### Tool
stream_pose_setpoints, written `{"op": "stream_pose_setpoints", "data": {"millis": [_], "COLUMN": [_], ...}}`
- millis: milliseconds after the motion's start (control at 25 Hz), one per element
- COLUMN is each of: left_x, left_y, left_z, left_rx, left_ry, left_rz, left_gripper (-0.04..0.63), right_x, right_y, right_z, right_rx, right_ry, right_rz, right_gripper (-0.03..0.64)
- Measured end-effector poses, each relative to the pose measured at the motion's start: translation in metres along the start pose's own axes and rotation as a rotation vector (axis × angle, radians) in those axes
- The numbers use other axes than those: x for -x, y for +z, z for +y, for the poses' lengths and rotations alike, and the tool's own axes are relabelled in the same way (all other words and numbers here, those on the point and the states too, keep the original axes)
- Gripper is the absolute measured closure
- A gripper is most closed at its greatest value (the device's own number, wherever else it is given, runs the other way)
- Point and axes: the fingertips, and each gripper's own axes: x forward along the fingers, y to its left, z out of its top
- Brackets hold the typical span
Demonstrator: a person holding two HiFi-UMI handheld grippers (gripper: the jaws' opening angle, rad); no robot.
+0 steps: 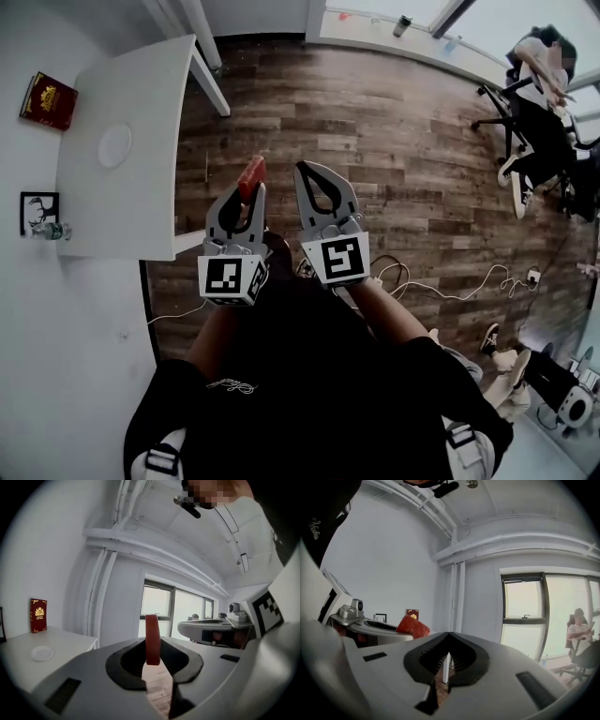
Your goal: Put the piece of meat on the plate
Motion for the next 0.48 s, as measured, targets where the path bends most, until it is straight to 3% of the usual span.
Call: {"op": "stream_pose_setpoints", "data": {"millis": [480], "left_x": [-0.051], "left_y": [-0.005], "left_z": [0.103], "left_rx": [0.044], "left_ry": [0.043], "left_rz": [0.056], "left_gripper": [0.509], "right_x": [-0.121], "right_y": [-0.012], "right_z": [0.02], "right_rx": [0.035], "right_ry": [0.068], "right_rz": [0.072], "right_gripper": [0.595]}}
